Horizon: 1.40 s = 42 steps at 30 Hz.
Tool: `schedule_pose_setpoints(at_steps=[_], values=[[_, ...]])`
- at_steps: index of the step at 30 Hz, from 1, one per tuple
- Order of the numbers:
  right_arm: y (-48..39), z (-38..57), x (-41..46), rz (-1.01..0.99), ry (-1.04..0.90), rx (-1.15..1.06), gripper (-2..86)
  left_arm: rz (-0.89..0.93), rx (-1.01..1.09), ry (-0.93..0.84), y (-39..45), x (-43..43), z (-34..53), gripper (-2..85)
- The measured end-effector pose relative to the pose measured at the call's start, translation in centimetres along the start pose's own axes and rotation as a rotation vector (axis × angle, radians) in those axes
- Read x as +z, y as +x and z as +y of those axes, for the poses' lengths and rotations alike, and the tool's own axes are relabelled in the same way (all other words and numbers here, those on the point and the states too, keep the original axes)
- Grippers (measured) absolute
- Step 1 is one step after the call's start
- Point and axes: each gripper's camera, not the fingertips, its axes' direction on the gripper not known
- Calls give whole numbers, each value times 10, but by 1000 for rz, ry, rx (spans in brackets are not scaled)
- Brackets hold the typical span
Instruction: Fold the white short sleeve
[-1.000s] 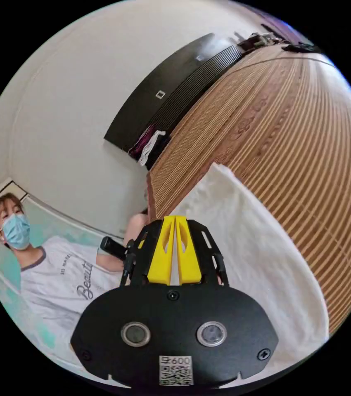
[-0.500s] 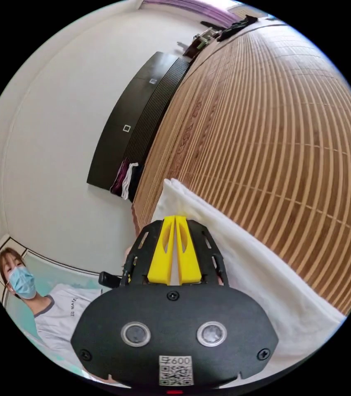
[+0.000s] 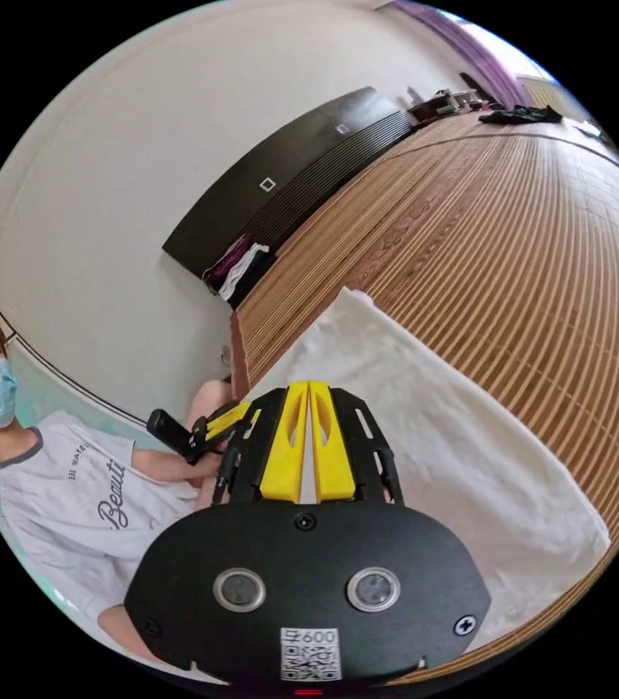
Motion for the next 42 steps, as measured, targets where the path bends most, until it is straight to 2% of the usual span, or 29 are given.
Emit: schedule_pose_setpoints(at_steps=[7, 11, 15, 19, 24, 26, 28, 32, 35, 37, 39, 42], values=[[7, 23, 4, -20, 73, 142, -9, 17, -11, -7, -8, -1, -1, 0], [17, 18, 7, -41, 48, 187, -9, 16, -14, -9, -11, -1, -2, 0], [26, 12, -3, 4, 97, 240, -9, 13, -11, -8, -12, -1, -2, 0], [39, 8, -24, 96, 237, 324, -9, 7, -7, -7, -13, -1, -2, 0], [31, 15, -58, 453, 445, 496, -9, 1, -5, -7, -14, -1, -1, 0], [10, 14, -67, 447, 475, 372, -9, -2, -4, -7, -14, -1, -1, 0], [-1, 7, -61, 299, 370, 247, -9, 0, -6, -6, -15, -1, -1, 0], [-22, 0, -14, -107, -56, 63, -9, 1, -11, -6, -17, 0, -1, 1], [-28, 7, 19, -266, -271, 72, -9, 0, -10, -8, -17, 0, -1, 1], [-24, 11, 34, -234, -387, 97, -9, -1, -9, -8, -17, 0, 0, 1], [-12, 10, 33, -251, -389, 147, -9, -1, -6, -9, -17, 1, 0, 1], [17, 4, 4, -202, -233, 307, -9, -3, -2, -10, -17, 1, 1, 2]])
